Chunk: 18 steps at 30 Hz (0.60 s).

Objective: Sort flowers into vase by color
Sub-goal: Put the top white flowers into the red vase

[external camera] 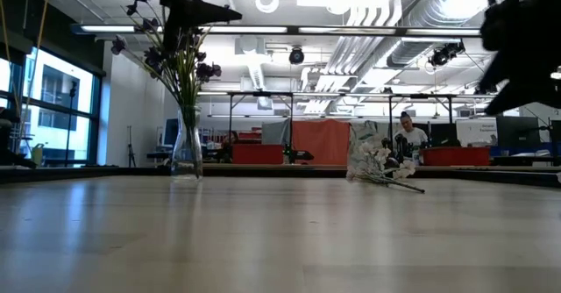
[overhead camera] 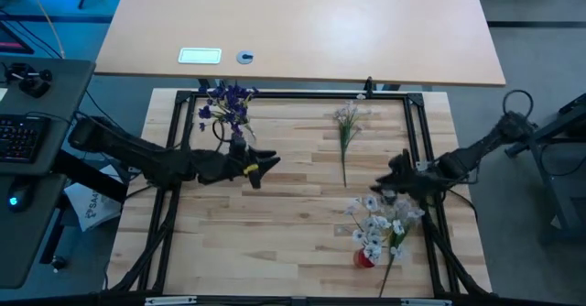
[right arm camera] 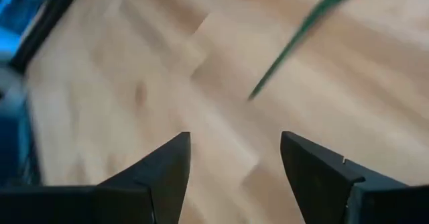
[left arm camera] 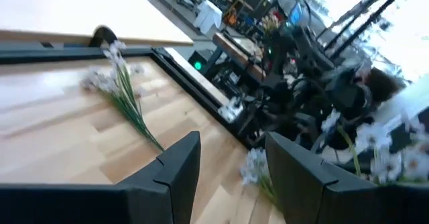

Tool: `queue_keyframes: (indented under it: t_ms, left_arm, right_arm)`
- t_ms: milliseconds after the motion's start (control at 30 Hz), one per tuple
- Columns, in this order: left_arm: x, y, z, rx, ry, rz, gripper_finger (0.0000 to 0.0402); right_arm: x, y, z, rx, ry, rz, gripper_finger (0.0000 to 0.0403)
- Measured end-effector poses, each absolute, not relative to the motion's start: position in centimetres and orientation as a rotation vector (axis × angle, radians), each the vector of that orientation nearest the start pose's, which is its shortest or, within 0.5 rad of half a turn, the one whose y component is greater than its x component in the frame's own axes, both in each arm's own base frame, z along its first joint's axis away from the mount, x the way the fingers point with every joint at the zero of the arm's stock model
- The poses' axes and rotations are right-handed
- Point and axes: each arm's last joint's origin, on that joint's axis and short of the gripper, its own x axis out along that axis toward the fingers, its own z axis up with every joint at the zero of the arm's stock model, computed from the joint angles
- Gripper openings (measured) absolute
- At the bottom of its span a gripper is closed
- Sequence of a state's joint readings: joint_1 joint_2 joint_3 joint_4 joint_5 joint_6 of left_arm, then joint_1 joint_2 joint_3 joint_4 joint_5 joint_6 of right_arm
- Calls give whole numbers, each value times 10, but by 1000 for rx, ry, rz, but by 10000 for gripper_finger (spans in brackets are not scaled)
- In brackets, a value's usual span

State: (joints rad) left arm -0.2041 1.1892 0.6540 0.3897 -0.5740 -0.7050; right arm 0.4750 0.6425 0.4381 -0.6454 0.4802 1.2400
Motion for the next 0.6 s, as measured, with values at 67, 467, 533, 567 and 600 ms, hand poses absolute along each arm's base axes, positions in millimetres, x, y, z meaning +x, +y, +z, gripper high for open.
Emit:
queue_keyframes:
  t_ms: [67,467,533,567,600]
  left_arm:
    - [250,-27,267,-641,-18,401,159]
    - [243,36,279,-541,-4,287,158]
    - [242,41,279,-547,16,225,158]
    - [242,43,278,-550,29,194,159]
    - [241,44,277,-553,46,165,158]
  right_arm:
    - [122,33,201,847,578,-539,217]
    - [181,-44,194,1156,382,-642,201]
    - [188,-55,186,1195,414,-671,201]
    - [192,-60,183,1206,449,-689,201]
    - [196,-65,181,1205,492,-700,201]
